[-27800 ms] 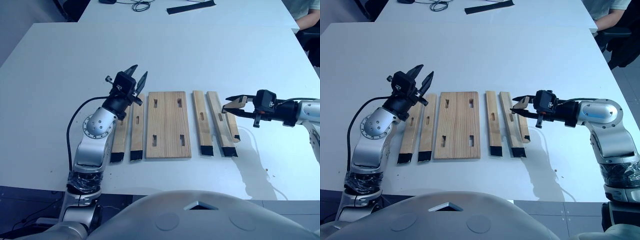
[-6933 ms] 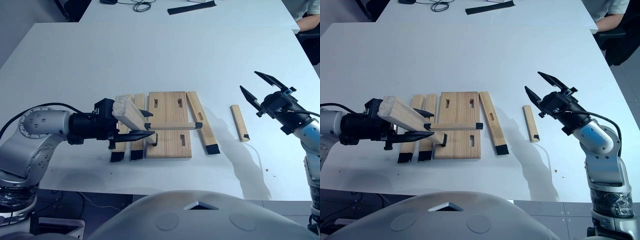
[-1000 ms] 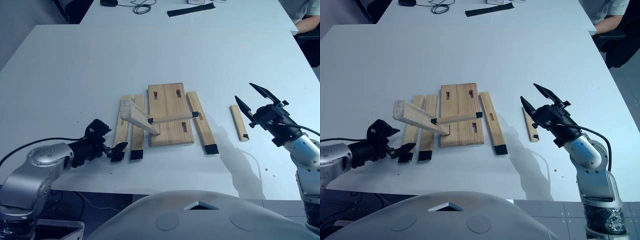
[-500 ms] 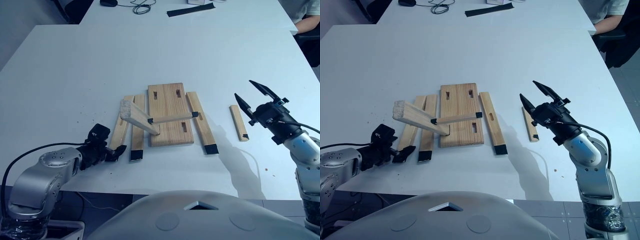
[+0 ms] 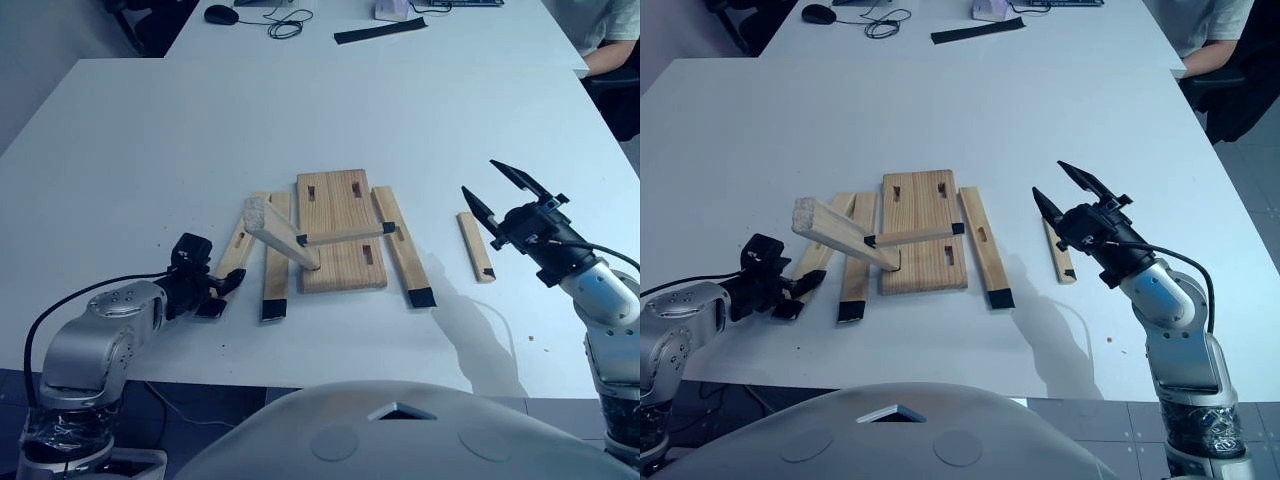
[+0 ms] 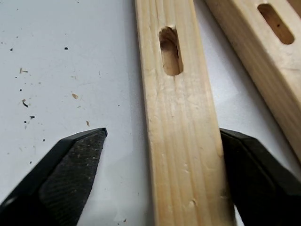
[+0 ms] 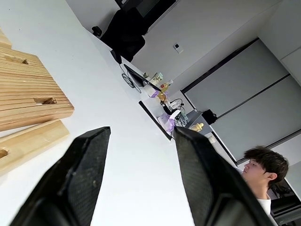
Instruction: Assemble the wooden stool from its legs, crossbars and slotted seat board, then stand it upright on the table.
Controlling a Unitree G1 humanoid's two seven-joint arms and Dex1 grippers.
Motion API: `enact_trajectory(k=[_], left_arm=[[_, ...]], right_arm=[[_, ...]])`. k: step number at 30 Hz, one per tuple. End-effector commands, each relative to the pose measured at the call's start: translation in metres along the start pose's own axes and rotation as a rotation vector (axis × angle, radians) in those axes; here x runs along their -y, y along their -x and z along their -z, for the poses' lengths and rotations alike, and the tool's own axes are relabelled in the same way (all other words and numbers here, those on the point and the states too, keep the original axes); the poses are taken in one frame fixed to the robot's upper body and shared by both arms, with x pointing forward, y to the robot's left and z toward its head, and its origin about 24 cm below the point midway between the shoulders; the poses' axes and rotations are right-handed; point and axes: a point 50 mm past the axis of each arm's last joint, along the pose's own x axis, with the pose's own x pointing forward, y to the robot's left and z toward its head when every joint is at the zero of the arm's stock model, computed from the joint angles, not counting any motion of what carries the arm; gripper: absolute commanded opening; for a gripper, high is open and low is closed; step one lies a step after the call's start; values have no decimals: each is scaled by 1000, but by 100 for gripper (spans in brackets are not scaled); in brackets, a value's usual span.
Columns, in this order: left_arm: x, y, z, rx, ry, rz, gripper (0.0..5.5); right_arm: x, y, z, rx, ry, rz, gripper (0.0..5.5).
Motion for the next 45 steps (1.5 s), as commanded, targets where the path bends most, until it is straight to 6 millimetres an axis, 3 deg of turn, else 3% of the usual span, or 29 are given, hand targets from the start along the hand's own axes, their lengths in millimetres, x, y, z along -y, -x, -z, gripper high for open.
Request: enact_trajectory(k=[1,8,12,17,19,24,28,32,35,39,45], left_arm=[[11,-6,38,-172,129,72,344],[0,-14,27,-132,156,31,267],[-7,-19,8,-52,186,8,209],[-16,-20,-20,63,178,-27,203],[-24,-18,-37,136,156,-62,203],[-37,2,-132,549,0,-93,203],[-11,37,-193,865,-121,129,203],[33,59,-222,1016,-238,523,203],[56,74,-227,1031,-288,807,203],[68,89,-224,985,-315,1064,203],[71,82,-220,871,-322,1192,203]], right_arm=[[6,-3,0,-1,18,-5,246],[9,-5,1,2,23,8,246],[10,-5,3,-1,24,14,246],[16,-7,5,-3,23,34,246],[20,-9,5,2,5,54,246],[38,-14,6,21,-98,134,246],[59,-20,6,54,-306,203,246],[83,-39,-13,213,-711,118,246],[95,-48,-40,384,-910,-83,246],[106,-51,-72,529,-1022,-350,265],[107,-60,-96,547,-1063,-640,351]])
